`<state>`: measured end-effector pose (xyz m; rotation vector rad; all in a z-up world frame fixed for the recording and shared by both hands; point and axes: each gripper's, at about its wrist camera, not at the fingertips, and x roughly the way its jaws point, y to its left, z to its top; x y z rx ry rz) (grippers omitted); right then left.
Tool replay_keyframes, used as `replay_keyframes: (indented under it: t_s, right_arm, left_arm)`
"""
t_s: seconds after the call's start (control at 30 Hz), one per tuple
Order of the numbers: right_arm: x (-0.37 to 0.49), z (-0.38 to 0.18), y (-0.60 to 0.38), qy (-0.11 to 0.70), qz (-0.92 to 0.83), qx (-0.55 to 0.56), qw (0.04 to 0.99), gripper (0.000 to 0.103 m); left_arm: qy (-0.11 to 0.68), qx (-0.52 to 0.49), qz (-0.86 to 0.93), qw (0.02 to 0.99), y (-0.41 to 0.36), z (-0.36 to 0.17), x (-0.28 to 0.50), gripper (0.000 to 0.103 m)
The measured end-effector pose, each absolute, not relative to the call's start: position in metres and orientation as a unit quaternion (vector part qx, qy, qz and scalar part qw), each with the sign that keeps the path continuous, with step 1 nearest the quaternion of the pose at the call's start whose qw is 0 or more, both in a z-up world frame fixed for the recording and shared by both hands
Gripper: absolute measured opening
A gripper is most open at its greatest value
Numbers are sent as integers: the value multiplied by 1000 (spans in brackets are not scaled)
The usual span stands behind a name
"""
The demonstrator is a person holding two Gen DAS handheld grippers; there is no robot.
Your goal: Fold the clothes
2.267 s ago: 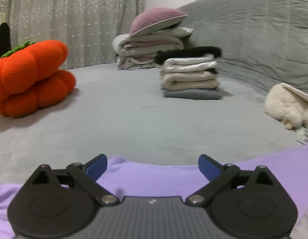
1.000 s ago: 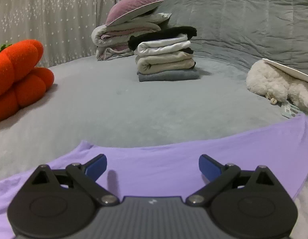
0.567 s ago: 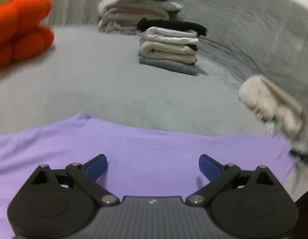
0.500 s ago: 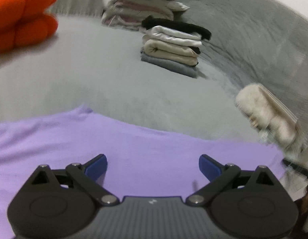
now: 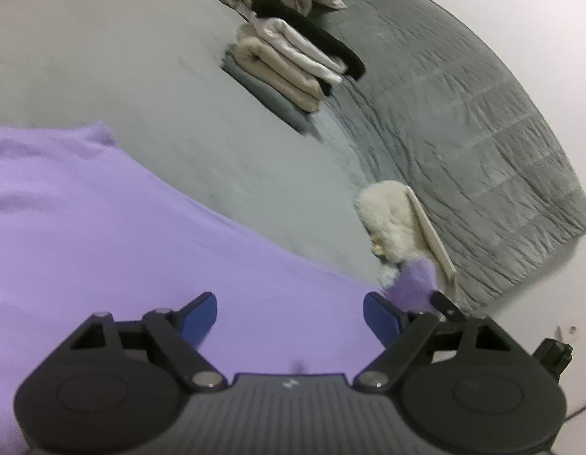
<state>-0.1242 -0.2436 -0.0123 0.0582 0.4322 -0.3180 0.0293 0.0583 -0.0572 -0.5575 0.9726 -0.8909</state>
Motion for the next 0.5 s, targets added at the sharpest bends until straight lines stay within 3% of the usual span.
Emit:
replay_keyframes:
  t_s: [0.43,0.5]
  right_arm:
    - [-107,-25,-131,243,-7,-19,970,7]
    - [-108,-32,-127,253,3,-17,967,7]
  left_arm:
    - [485,-309,-429,696,22,-81,25,72]
    - [486,-318,-422,696,20,-83,27,66]
